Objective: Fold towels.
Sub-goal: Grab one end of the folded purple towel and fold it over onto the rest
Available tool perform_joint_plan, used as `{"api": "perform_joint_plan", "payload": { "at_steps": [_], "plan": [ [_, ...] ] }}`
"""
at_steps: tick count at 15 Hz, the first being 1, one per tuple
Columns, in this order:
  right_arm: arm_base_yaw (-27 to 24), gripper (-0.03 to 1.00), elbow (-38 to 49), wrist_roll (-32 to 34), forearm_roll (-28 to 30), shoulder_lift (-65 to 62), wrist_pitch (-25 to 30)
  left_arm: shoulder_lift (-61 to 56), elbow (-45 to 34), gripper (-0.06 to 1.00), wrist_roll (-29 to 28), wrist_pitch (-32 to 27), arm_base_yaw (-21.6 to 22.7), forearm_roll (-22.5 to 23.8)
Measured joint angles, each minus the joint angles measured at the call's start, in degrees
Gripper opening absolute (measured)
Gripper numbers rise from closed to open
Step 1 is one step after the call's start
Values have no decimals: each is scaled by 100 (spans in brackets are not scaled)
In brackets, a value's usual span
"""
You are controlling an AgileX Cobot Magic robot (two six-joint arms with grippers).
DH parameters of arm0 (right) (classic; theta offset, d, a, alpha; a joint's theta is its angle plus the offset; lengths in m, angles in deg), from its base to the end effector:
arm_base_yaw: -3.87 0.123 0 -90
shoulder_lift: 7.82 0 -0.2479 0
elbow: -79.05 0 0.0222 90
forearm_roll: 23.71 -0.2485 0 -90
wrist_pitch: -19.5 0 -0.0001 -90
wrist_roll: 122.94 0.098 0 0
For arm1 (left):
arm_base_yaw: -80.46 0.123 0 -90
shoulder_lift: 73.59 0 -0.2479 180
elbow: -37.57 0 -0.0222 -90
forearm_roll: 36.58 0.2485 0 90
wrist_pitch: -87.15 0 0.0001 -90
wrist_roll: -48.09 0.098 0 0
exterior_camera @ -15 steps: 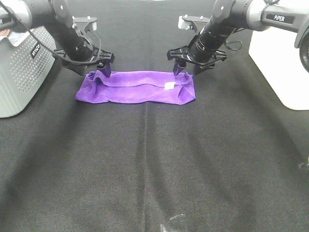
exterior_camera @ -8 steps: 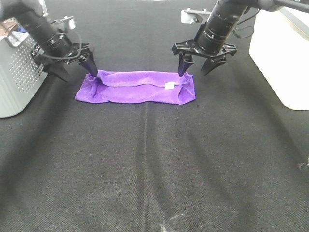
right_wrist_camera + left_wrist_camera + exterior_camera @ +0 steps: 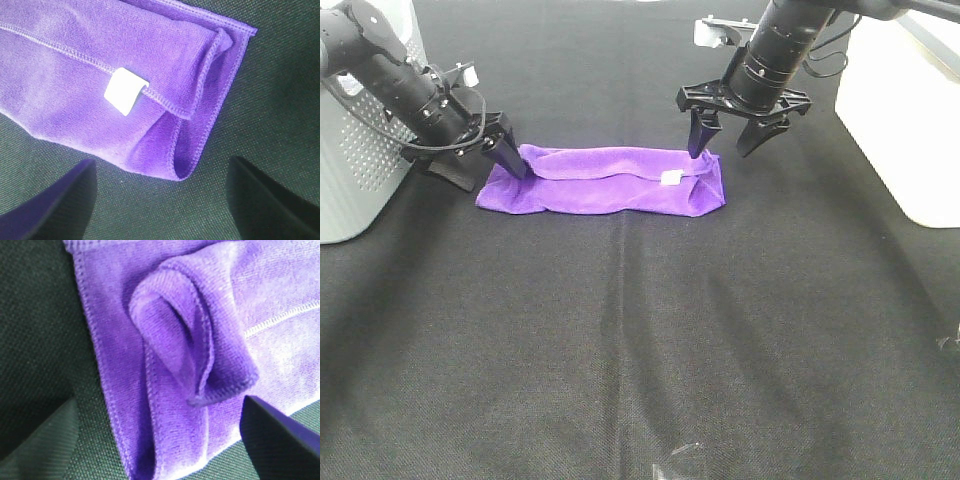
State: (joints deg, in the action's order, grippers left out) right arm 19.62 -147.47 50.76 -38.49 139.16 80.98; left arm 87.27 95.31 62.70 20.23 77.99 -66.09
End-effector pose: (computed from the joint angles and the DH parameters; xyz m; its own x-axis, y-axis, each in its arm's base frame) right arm 0.4628 0.1534 0.1444 -0.9157 -0.2427 -0.3202 -0.3203 0.9221 0.2170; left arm 0.4984 -0.0660 0.0843 -0.9678 0.0744 -0.2404 0.1756 0.8841 -0.4331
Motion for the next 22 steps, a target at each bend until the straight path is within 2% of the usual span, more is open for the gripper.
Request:
{"api": "perform_joint_plan", "payload": {
  "at_steps": [3,9,11,12,15,16,18,19,20,22],
  "plan": [
    [0,72,0,0,-23,0,0,6,0,80,29,52,-6,-92],
    [0,72,0,0,-132,0,246,201,97,77,92,453,-625,-298],
    [0,72,0,0,-132,0,344,218,97,69,109,493,-739,-292],
    [0,72,0,0,-132,0,395,229,97,60,97,539,-739,-218],
    [0,72,0,0,-132,0,407,246,97,12,92,670,-739,344],
    [0,72,0,0,-132,0,424,212,109,4,69,665,-768,527],
    [0,72,0,0,-132,0,435,201,350,4,11,332,-831,1123],
    [0,72,0,0,-132,0,435,201,350,4,11,332,-831,1123],
    [0,72,0,0,-132,0,435,229,642,4,-29,-109,-779,1570],
    [0,72,0,0,-132,-6,435,264,1129,4,-40,-223,-665,1937]
  ]
}}
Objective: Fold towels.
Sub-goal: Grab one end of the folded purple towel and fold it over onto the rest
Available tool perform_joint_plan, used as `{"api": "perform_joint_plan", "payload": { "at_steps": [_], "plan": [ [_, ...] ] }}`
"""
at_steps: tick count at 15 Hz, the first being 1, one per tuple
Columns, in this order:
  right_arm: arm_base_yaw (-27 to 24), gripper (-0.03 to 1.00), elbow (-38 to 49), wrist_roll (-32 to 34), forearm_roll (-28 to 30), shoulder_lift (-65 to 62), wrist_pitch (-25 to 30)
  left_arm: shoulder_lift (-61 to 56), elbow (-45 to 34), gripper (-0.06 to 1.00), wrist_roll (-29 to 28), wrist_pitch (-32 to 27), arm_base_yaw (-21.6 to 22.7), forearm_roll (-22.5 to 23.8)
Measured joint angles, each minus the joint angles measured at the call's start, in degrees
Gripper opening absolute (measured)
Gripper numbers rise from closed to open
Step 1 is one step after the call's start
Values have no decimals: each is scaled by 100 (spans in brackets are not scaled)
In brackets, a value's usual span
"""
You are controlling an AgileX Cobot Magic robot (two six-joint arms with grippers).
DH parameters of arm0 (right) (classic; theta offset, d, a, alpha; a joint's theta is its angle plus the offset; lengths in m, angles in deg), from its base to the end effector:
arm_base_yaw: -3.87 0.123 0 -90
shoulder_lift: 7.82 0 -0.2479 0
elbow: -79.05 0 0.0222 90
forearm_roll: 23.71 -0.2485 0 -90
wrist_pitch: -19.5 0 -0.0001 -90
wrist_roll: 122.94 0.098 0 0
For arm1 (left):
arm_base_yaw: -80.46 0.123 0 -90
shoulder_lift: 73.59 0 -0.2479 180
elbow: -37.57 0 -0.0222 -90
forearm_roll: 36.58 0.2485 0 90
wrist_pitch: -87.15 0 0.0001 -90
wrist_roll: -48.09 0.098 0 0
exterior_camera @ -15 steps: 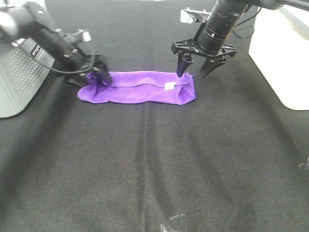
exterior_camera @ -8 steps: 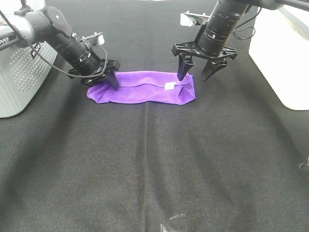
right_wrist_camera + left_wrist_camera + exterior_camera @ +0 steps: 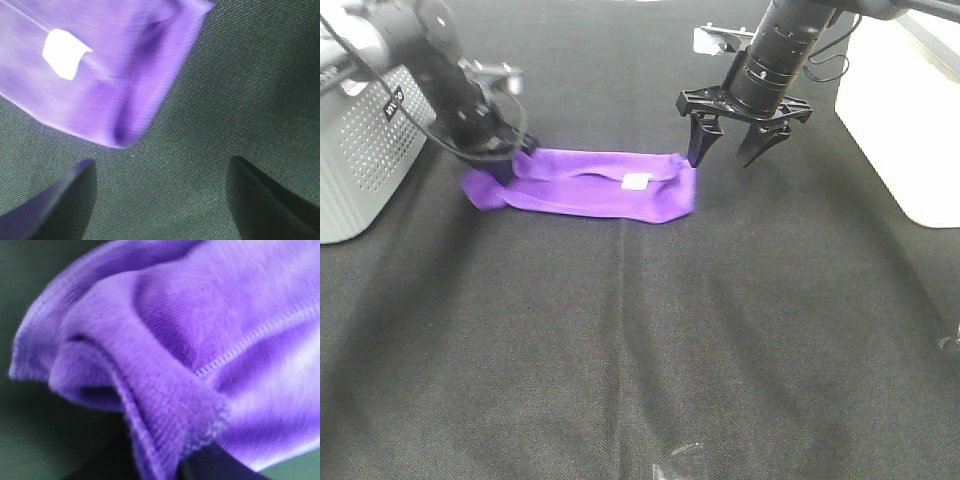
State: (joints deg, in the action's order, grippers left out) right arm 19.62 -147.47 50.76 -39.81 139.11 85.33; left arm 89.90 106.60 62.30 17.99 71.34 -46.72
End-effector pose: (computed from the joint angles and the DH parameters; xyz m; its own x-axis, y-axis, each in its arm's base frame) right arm 0.4553 0.1542 0.1434 -0.9337 -0.2556 -0.2506 -0.3169 0.9158 0.2467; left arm 0.5057 -0.0975 0.1036 -0.8925 0.3265 -0.3111 0.3730 0.9222 -0.1023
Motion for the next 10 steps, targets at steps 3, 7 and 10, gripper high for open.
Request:
{"api": "perform_joint_plan", "payload": {
  "at_steps": [3,7,10],
  "plan": [
    [0,72,0,0,92,0,138,-11,584,4,218,-6,11,-516],
    [0,72,-539,-11,304,0,372,-6,653,4,625,-11,-602,-980],
    [0,72,-819,-11,298,-52,372,86,665,4,636,-17,-865,-1020]
  ]
}}
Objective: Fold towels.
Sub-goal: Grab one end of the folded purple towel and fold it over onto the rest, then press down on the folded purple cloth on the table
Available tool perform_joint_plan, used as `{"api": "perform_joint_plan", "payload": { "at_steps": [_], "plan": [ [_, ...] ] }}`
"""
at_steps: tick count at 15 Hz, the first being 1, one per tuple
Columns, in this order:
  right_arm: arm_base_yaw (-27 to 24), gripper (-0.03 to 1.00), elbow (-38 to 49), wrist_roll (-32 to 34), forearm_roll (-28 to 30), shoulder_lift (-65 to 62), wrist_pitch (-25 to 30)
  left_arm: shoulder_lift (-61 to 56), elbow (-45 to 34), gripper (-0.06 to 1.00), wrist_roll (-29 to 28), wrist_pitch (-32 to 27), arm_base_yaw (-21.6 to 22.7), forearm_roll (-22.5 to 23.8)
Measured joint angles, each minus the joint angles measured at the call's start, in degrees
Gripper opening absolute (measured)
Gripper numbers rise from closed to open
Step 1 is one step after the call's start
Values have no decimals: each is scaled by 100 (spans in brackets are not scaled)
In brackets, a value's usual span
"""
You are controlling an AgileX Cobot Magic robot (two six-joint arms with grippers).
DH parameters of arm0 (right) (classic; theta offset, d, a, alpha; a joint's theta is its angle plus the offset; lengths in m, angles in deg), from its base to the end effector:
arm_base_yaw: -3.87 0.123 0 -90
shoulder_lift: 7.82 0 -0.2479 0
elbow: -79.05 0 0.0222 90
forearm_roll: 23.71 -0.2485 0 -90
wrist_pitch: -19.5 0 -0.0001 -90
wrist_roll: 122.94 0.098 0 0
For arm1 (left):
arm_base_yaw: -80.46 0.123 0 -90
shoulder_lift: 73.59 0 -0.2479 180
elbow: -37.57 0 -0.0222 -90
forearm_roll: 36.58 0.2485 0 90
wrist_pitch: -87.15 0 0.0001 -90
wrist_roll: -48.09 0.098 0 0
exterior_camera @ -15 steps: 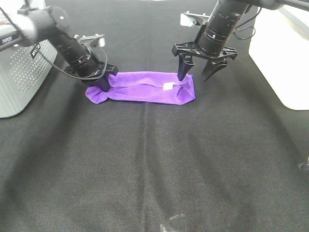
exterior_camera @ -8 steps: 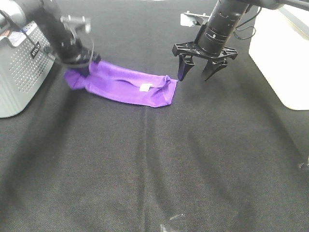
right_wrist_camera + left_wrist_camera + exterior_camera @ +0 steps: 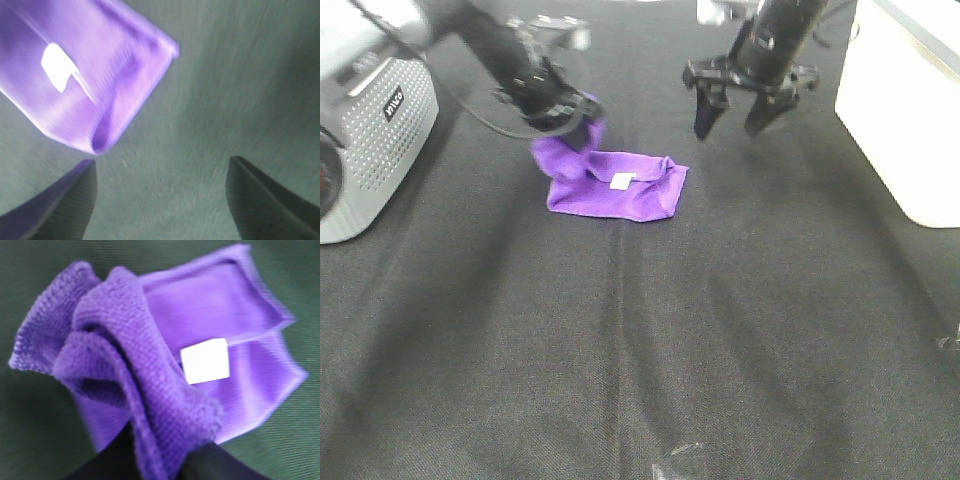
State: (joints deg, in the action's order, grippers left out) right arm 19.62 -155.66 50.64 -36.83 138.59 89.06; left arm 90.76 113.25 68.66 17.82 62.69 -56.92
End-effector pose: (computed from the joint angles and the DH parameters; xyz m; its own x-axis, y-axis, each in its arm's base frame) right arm 0.4631 0.1523 0.1845 -0.8980 -0.2846 -0.3356 -0.3605 0.9131 0.1906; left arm 0.4884 -0.1900 0.1327 -0.7589 0.4685 -0.4522 0.5987 0.7753 -0.2015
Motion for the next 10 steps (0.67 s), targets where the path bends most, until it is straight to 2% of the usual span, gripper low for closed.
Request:
{"api": "perform_joint_plan", "payload": {
  "at_steps": [3,6,7,8,10],
  "plan": [
    [0,72,-52,0,0,-201,6,166,0,6,-160,-11,-138,-115],
    [0,72,-52,0,0,-544,11,223,0,49,-166,304,-521,-802],
    [0,72,-52,0,0,-659,11,223,0,57,-166,487,-642,-957],
    [0,72,-52,0,0,-768,11,223,6,61,-166,590,-745,-1123],
    [0,72,-52,0,-6,-985,17,223,23,63,-138,630,-819,-1444]
  ]
}}
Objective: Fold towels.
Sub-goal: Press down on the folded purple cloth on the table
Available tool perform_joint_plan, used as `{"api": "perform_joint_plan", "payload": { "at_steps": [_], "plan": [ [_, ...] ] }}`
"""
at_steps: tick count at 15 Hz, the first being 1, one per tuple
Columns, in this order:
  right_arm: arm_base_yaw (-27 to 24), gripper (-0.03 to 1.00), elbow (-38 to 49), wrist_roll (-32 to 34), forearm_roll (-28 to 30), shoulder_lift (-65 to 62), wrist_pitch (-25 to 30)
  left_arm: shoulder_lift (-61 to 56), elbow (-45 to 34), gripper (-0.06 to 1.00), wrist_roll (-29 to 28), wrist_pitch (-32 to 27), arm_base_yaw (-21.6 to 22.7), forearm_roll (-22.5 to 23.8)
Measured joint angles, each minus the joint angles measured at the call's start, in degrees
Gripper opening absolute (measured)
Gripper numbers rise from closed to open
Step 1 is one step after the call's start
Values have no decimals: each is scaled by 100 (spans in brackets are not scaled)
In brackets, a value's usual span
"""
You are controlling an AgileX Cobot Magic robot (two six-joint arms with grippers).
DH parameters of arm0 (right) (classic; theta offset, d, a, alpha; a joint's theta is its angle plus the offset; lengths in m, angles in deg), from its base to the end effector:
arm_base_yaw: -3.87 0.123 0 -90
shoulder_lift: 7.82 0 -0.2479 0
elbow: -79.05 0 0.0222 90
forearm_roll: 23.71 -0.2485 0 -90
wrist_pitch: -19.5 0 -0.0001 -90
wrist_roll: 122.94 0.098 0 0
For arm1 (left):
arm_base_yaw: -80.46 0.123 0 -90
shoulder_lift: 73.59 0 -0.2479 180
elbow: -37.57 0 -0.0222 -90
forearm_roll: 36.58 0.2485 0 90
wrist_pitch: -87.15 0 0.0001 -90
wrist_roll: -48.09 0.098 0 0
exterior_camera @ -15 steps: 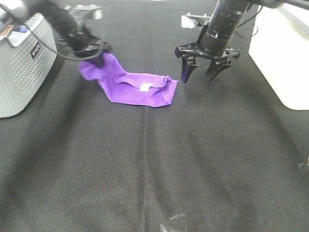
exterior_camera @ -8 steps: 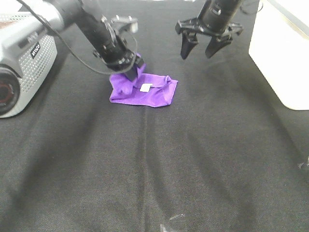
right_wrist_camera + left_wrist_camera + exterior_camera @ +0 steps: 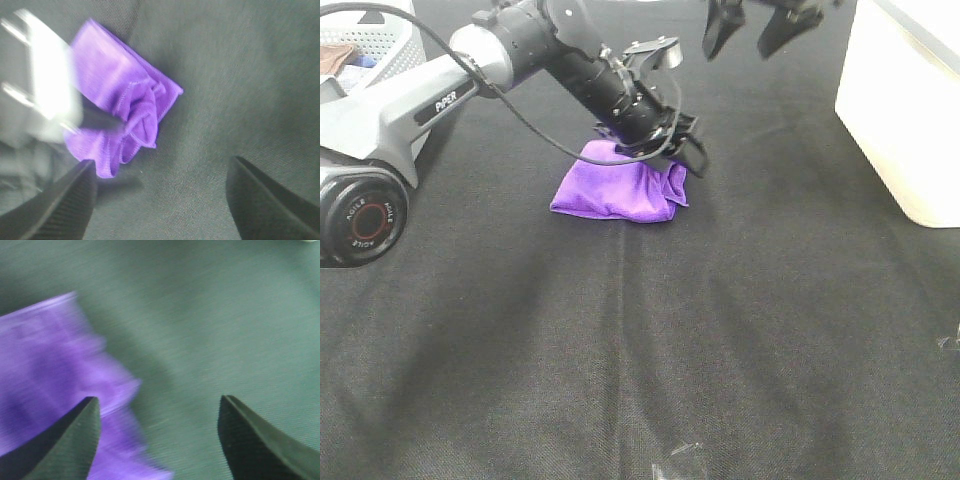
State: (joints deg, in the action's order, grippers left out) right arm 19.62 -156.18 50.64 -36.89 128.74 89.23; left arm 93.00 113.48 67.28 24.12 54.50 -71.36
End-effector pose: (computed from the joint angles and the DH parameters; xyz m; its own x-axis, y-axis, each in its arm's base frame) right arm 0.4460 0.1476 0.2694 -0.8264 -0.2646 -0.4971 -0.3922 0.9039 0.1709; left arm 0.4577 -0.2783 0.1274 -0.7513 0.3943 -0.5293 0.6357 0.6478 -0.4197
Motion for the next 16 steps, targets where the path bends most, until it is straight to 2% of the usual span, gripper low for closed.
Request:
{"api": "perform_joint_plan", "payload": {
  "at_steps": [2,3,4,6,7,8,10,12,16],
  "plan": [
    [0,72,0,0,0,-138,0,-11,6,63,46,-92,0,23],
    [0,72,0,0,0,-160,0,-74,6,63,63,-195,29,281],
    [0,72,0,0,-6,-183,0,-264,29,65,-57,-338,103,1060],
    [0,72,0,0,-6,-258,6,-550,74,72,-751,-435,304,2424],
    [0,72,0,0,-6,-281,6,-647,80,74,-1049,-470,418,2962],
    [0,72,0,0,-6,-286,6,-693,80,75,-1220,-567,527,3300],
    [0,72,0,0,-6,-286,6,-705,80,76,-1324,-630,808,3478],
    [0,72,0,-11,-92,-286,6,-705,80,76,-1346,-642,1071,3243],
    [0,72,0,-223,-487,-258,6,-710,80,76,-1346,-647,1392,3191]
  ]
}}
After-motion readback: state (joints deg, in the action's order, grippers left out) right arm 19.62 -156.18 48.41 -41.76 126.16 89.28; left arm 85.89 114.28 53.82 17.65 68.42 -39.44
